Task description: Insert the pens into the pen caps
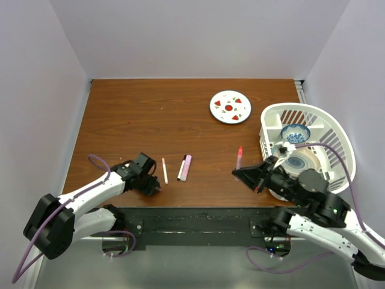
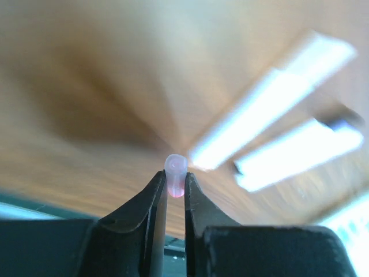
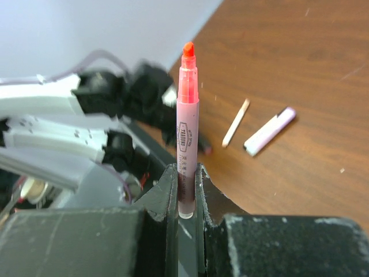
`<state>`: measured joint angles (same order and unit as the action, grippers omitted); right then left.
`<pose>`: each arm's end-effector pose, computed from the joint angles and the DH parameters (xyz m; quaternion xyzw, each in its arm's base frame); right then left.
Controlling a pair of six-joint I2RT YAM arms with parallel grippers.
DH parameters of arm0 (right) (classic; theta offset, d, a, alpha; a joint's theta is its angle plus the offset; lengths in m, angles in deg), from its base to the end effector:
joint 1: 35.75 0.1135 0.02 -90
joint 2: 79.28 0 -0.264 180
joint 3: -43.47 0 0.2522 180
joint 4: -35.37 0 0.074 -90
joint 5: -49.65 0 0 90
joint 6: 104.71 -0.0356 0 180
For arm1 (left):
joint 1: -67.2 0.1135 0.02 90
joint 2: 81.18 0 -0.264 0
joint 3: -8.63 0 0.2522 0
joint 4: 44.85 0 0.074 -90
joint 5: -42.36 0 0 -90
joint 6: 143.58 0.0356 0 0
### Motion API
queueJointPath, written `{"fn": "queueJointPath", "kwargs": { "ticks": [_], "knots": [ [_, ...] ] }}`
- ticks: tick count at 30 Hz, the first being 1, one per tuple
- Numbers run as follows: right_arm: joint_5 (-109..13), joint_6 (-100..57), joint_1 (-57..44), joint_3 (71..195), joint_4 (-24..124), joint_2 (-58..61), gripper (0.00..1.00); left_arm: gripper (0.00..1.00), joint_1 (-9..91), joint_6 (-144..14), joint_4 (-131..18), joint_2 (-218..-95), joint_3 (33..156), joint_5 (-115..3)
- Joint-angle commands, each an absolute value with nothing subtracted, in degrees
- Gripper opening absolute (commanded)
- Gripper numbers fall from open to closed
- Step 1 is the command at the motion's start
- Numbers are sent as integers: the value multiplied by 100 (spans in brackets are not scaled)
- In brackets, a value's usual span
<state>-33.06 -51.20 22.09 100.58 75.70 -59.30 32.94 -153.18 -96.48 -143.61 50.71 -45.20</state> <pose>0.0475 0.0671 0.3498 -0.0914 0.7206 0.4714 0.5001 0.1398 -0.0934 0.1556 -0.5358 0.8294 -0.1358 0.0807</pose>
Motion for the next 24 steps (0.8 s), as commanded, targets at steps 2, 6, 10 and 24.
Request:
{"fn": "queueJointPath", "kwargs": {
  "ticks": [2,6,10,24],
  "knots": [
    [-4437,-5435,2234,9398,6262,-5108,0,0,3284,-12341,-8096,-14191,6237,-4182],
    [-4957,-5619,2234,8931,5056,-4458,0,0,3266,-11240,-5731,-13613,5933,-5341],
    [-5493,-5786,2234,8764,3983,-3537,0,0,3222,-11028,-4088,-13347,5632,-6476],
    [-5371,-5962,2234,8632,3190,-3155,0,0,2730,-10624,-3057,-13303,5667,-7559]
  ]
}}
